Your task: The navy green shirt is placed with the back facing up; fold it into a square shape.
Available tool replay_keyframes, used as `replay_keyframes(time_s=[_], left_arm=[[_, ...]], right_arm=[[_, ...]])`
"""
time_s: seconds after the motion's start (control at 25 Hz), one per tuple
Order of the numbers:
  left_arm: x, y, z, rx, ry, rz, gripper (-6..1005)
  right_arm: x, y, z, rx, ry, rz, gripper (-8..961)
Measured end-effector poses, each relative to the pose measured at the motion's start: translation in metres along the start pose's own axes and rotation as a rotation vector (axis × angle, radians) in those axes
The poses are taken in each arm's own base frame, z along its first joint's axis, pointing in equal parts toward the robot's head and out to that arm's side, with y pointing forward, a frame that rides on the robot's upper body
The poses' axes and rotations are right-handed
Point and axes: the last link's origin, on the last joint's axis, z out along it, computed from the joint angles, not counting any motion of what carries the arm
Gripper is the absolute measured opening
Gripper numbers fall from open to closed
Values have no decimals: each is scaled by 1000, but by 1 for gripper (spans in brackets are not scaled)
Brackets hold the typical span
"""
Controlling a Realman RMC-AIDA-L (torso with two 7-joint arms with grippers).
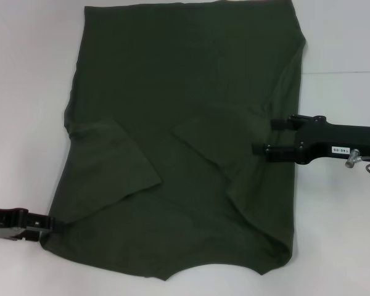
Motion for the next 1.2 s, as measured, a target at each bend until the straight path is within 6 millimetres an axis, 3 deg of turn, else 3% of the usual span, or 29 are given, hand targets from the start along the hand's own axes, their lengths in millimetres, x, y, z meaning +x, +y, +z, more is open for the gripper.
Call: replay_keyframes(time_s=[1.2], left_arm=[[7, 9, 12, 10, -58, 24, 763]], right_arm=[[-2, -2, 1, 17, -10, 1, 921]])
